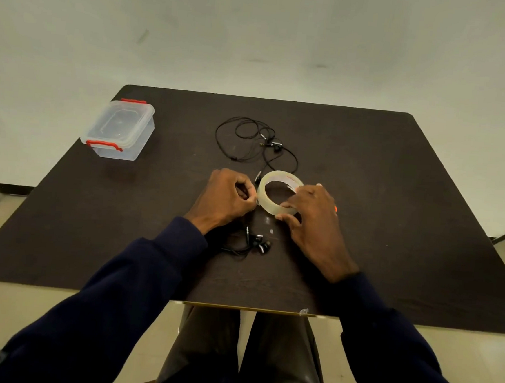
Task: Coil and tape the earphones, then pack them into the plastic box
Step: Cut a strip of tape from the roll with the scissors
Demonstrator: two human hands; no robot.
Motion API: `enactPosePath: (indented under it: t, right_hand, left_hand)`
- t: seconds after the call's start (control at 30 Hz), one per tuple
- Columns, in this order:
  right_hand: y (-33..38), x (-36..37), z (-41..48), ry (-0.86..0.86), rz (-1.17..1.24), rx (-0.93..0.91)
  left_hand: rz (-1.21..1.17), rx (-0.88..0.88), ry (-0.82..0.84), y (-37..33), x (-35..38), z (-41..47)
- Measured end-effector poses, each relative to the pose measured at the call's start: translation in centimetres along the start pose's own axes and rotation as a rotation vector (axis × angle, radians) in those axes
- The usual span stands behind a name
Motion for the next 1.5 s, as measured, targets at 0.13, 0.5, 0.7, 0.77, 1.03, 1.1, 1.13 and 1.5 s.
enactPosePath:
  t: [0.13, 0.5, 0.7, 0.77, 1.03, 1.1, 1.13, 1.5]
  right_hand:
    - [1.2, 0.9, 0.5, 0.008, -0.039, 0.007]
    - [3.0, 2.8, 1.2, 0.025, -0.082, 0.074]
    - [2.9, 2.7, 1.4, 0.025, 0.050, 0.126]
    - [2.7, 2.4, 1.0, 0.062, 0.070, 0.106]
    - [0.7, 0.2, -0.8, -0.039, 0.241, 0.047]
    - [0.2, -0.5, -1.1, -0.043, 0.207, 0.065]
    - [0.0, -0.8, -1.3, -0.043, 0.163, 0.091]
    - [0.7, -1.2, -3.9, -0.073, -0.075, 0.350]
  left_hand:
    - [-0.018, -0.007, -0.046, 1.4, -1.6, -1.2]
    - [-0.058, 0.020, -0.094, 2.8, -3.1, -4.1]
    - [-0.121, -0.102, -0.111, 4.1, -3.1, -2.7]
    - [-0.166, -0.118, -0.080, 4.6, -2.9, -2.3]
    - [-0.193, -0.065, -0.063, 5.3, -2.3, -2.1]
    - [-0.195, -0.049, -0.023, 5.6, -2.0, -1.9]
    - [-0.190, -0.044, 0.003, 5.8, -1.8, -1.8]
    - [-0.072, -0.032, -0.061, 4.3, -0.8, -1.3]
Point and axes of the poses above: each hand's wrist, its own z-axis towards the middle knuckle, its own x-axis out of the palm, y = z × x, the point moved 2 cm from there along z, towards the middle knuckle, and after that the axes turned 14 degrees about z, right-handed, at the moved point
